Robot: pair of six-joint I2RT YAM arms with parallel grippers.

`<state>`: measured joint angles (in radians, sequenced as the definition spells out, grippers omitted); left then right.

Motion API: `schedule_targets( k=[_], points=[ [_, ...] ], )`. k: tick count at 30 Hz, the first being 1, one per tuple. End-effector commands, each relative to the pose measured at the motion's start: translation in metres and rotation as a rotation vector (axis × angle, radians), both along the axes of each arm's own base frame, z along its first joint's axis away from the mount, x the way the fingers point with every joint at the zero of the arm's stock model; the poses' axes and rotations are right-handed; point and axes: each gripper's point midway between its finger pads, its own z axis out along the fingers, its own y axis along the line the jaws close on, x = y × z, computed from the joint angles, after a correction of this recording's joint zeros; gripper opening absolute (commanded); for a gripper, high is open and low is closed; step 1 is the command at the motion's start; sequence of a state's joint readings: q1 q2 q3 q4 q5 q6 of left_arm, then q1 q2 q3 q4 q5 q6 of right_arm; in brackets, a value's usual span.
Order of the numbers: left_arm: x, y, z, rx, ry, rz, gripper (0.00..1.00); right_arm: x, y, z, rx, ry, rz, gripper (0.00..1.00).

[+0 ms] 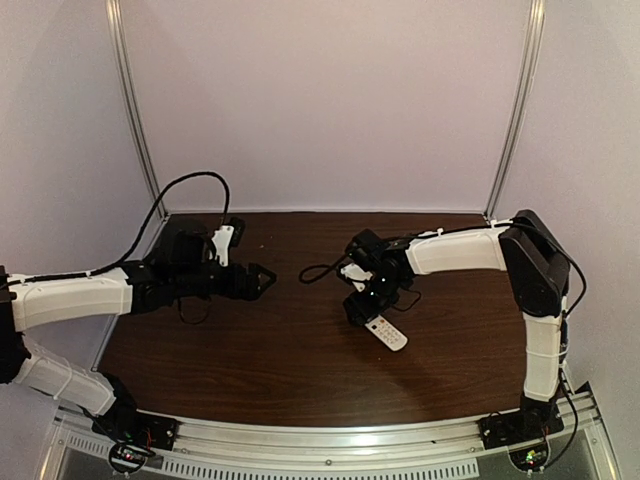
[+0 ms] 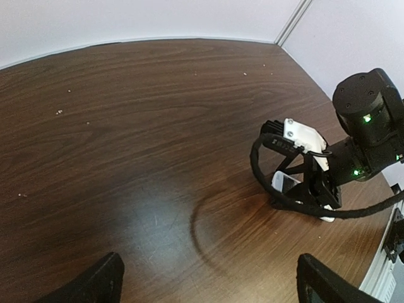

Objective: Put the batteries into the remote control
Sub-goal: Place the remote control at the center of the board, then reset both arms

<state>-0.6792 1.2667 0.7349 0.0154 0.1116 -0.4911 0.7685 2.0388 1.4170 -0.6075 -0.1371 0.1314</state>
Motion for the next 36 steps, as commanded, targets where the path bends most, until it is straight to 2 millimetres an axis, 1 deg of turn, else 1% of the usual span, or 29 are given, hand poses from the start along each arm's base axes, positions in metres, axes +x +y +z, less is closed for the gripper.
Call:
schedule_targets(
  k=[1,3,6,8,9,11,13,14,15,16,17,20,21,23,25,28,29,31,34,36],
  points=[
    [0.007,0.004,0.001,0.032,0.001,0.014,0.97,0.0,0.002,0.002,0.002,-0.003,0.002,0.76],
    [0.011,0.003,0.007,0.029,0.005,0.011,0.97,0.003,0.005,0.014,0.033,-0.024,-0.003,0.8],
    [0.022,0.002,0.016,0.01,0.031,0.003,0.97,0.01,0.011,0.04,0.123,-0.057,-0.012,0.87],
    [0.034,0.002,0.02,0.007,0.045,0.004,0.97,0.016,0.01,0.06,0.191,-0.084,-0.023,0.98],
    [0.038,0.002,0.021,0.013,0.059,0.004,0.97,0.019,0.009,0.076,0.238,-0.105,-0.031,0.99],
    [0.051,0.003,0.029,0.018,0.071,0.009,0.97,0.026,0.002,0.097,0.311,-0.132,-0.052,1.0],
    [0.063,0.005,0.04,0.016,0.065,0.009,0.97,0.034,-0.013,0.121,0.378,-0.175,-0.085,1.0],
    [0.07,0.009,0.046,0.007,0.065,0.012,0.97,0.039,-0.022,0.132,0.407,-0.201,-0.106,1.0],
    [0.077,0.013,0.057,-0.004,0.055,0.022,0.97,0.042,-0.032,0.143,0.435,-0.226,-0.126,1.0],
    [0.082,0.019,0.061,-0.011,0.056,0.03,0.97,0.046,-0.044,0.153,0.459,-0.25,-0.15,1.0],
    [0.089,0.025,0.07,-0.023,0.043,0.041,0.97,0.049,-0.056,0.162,0.482,-0.276,-0.174,1.0],
    [0.105,0.053,0.085,-0.053,0.029,0.096,0.97,0.056,-0.093,0.184,0.557,-0.335,-0.249,1.0],
    [0.109,0.064,0.086,-0.055,0.03,0.121,0.98,0.062,-0.112,0.189,0.579,-0.355,-0.295,1.0],
    [0.115,0.084,0.082,-0.044,0.038,0.173,0.97,0.066,-0.14,0.196,0.625,-0.38,-0.361,1.0],
    [0.116,0.102,0.072,-0.028,0.05,0.221,0.97,0.068,-0.168,0.197,0.656,-0.403,-0.43,1.0],
    [0.112,0.12,0.056,-0.007,0.071,0.269,0.97,0.065,-0.194,0.193,0.694,-0.429,-0.494,1.0],
    [0.11,0.124,0.05,0.004,0.078,0.284,0.97,0.063,-0.199,0.189,0.699,-0.431,-0.51,1.0],
    [0.104,0.128,0.04,0.011,0.093,0.305,0.97,0.059,-0.202,0.184,0.711,-0.435,-0.516,1.0],
    [0.098,0.127,0.033,-0.014,0.09,0.304,0.97,0.055,-0.203,0.175,0.712,-0.425,-0.519,1.0],
    [0.096,0.127,0.032,-0.025,0.085,0.307,0.97,0.052,-0.2,0.172,0.721,-0.411,-0.508,1.0]
  ],
)
